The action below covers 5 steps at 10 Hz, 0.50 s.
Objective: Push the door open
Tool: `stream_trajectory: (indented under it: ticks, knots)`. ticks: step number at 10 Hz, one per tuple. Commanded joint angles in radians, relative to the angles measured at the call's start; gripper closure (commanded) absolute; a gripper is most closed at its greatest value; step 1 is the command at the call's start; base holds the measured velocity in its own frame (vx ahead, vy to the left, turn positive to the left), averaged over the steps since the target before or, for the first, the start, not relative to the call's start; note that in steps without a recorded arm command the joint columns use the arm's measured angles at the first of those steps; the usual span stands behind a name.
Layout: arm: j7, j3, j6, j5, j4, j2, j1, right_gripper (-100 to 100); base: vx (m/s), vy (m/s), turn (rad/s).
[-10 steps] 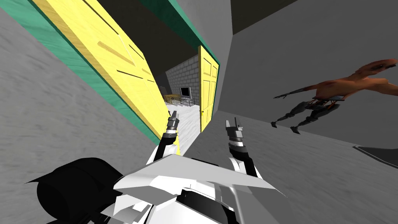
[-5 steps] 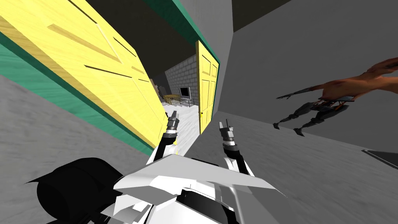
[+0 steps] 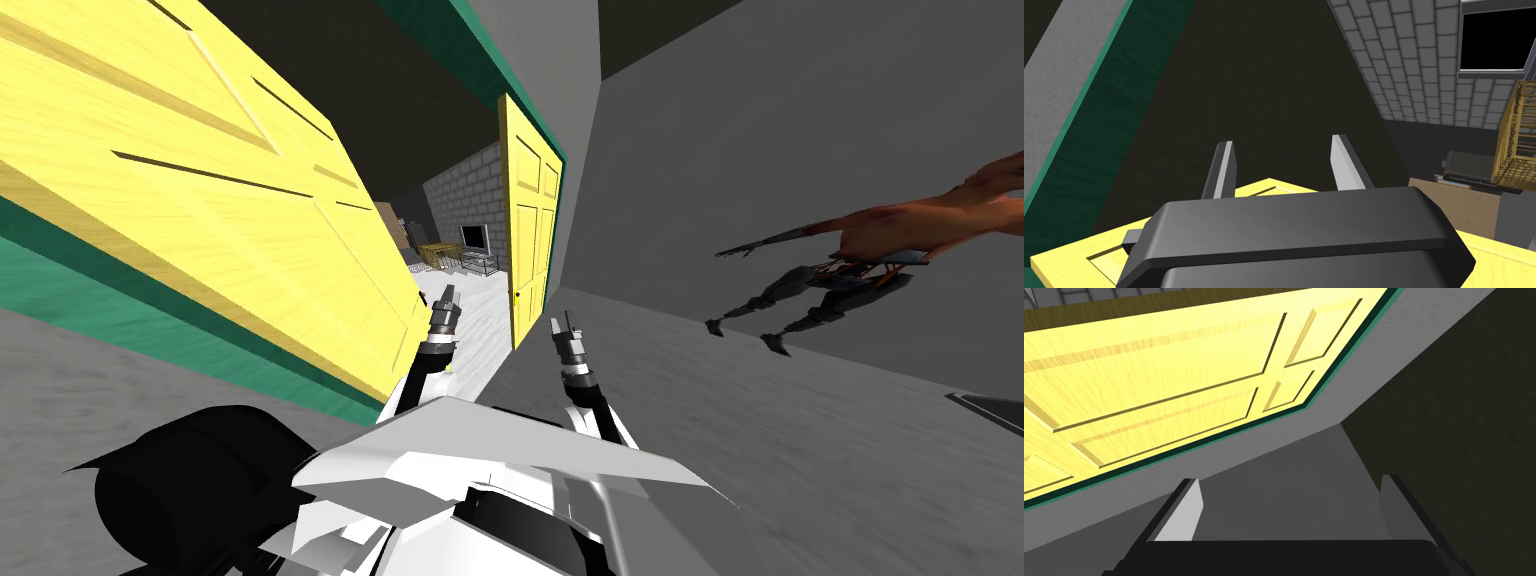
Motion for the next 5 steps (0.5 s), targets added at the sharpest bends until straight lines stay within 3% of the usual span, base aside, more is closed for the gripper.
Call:
stream_trajectory:
  ticks: [1, 5]
  knots:
    - [-0.005, 0.024, -0.004, 0.001, 0.030, -0.004, -0.015, -100, 0.118, -0.036, 0.001]
    - [-0.018, 0.096, -0.023, 0.004, 0.122, -0.015, -0.055, -100, 0.151, -0.023, -0.001]
